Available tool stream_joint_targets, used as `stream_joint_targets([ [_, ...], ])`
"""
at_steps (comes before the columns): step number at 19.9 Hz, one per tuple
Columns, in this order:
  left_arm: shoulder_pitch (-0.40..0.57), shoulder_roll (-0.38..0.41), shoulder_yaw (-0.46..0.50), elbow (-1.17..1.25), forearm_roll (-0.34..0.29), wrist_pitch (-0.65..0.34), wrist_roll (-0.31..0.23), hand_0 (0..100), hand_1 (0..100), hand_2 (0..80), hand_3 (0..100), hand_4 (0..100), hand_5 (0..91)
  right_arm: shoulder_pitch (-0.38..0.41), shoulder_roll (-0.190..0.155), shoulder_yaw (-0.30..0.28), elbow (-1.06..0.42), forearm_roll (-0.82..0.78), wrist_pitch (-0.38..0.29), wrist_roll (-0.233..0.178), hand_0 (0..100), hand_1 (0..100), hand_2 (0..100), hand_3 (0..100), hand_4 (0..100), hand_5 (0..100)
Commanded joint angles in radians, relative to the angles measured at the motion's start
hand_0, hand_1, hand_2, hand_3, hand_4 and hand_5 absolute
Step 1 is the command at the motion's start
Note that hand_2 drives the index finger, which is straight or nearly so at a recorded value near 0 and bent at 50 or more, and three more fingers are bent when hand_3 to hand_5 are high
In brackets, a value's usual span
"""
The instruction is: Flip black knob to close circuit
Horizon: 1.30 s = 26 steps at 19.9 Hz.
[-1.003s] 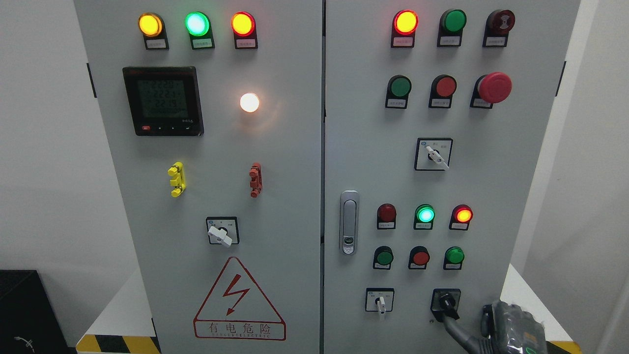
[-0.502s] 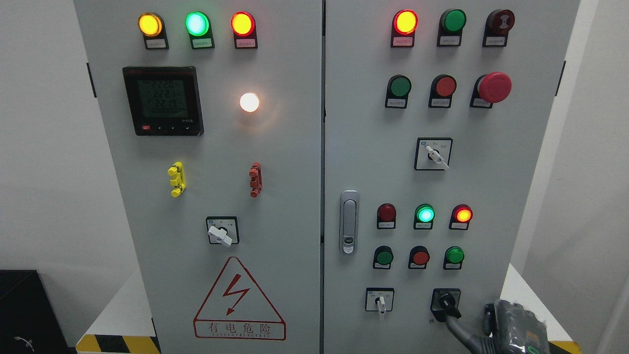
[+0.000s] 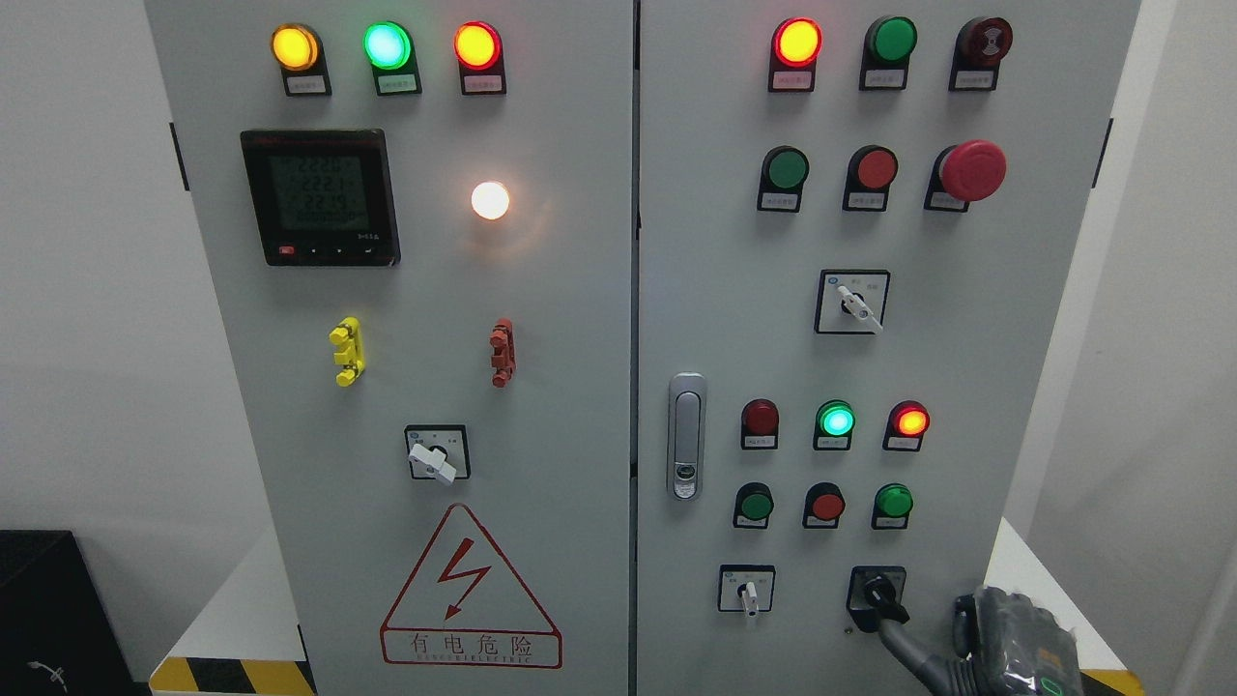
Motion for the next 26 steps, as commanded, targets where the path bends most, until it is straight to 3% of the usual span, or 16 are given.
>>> stream_joint_targets([
  [1,0.000,0.000,-0.021,0.021,-0.020,0.001,-0.003,12,56,0.0,0,0,0.0,0.000,0.001,-0.001,-0.002,-0.004,-0.001,-0.002,0,24,80,99,81,81],
  [9,0.000,0.000,-0.020,0.021,-0.021,0.001,-0.003,12,56,0.0,0,0,0.0,0.017,0.001,0.017,-0.018,-0.021,-0.007,0.000,0,24,80,99,81,81],
  [16,0.000,0.000,-0.020,0.021,-0.021,0.001,-0.003,12,56,0.0,0,0,0.0,0.055,0.001,0.077,-0.025,-0.019,-0.009,-0.005,0,24,80,99,81,81],
  [26,0.000,0.000,-0.021,0.021,-0.021,-0.001,-0.003,12,56,0.0,0,0,0.0,0.083,0.003,0.117,-0.037,-0.019,-0.017,-0.014,0,24,80,99,81,81],
])
